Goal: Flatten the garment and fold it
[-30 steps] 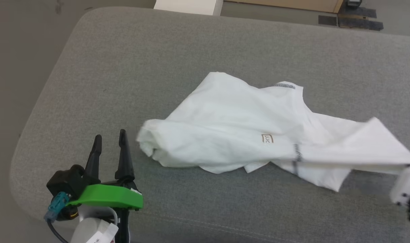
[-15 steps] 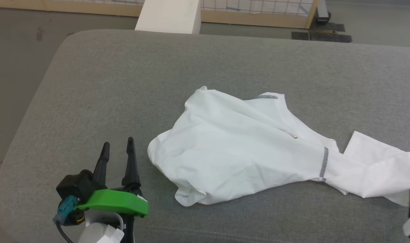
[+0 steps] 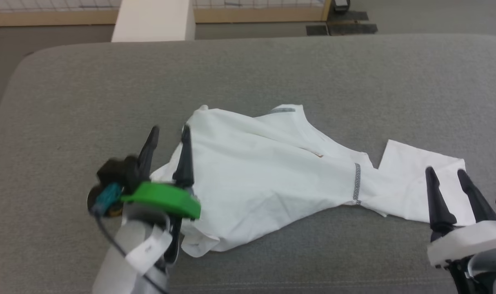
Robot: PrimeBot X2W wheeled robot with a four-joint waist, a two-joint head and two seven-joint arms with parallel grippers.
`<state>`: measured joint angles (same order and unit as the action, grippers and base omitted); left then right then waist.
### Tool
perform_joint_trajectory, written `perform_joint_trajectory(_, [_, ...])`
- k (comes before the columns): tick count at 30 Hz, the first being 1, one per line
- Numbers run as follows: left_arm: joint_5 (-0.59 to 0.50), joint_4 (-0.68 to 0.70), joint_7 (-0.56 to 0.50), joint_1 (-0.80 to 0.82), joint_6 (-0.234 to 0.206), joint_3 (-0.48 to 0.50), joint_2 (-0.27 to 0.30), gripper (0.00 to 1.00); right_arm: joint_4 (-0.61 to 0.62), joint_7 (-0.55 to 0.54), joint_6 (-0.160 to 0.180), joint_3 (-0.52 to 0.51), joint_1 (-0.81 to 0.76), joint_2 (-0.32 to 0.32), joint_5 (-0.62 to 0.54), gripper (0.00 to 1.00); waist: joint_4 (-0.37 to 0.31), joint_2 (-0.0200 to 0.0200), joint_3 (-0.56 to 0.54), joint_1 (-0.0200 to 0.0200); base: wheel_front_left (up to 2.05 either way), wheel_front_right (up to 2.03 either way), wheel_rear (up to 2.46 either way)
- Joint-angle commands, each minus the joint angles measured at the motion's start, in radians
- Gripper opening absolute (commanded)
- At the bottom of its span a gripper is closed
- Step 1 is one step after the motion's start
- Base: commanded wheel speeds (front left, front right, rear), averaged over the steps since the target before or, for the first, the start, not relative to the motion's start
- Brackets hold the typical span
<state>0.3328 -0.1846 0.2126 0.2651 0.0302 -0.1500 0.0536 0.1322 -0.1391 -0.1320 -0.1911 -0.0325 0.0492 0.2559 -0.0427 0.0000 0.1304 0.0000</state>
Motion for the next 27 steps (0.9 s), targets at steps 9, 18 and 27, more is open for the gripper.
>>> perform_joint_trajectory(9, [-0.112,-0.300,-0.306,0.379,-0.045,-0.058,0.069,1.00,-0.036,0.139,0.001,0.144,0.103,0.001,-0.005,1.00,-0.118,0.0000,0.154,0.0000,0.00,0.00,0.00])
perform_joint_trajectory(18, [-0.129,-0.531,-0.622,0.598,-0.007,-0.085,0.145,1.00,-0.094,0.177,0.001,0.221,0.157,0.001,0.011,1.00,-0.174,0.0000,0.238,0.0000,0.00,0.00,0.00])
perform_joint_trajectory(27, [-0.059,-0.649,-0.974,0.589,0.049,-0.106,0.137,0.00,-0.116,0.197,0.001,0.219,0.176,0.001,0.011,1.00,-0.176,0.0000,0.248,0.0000,0.00,0.00,0.00])
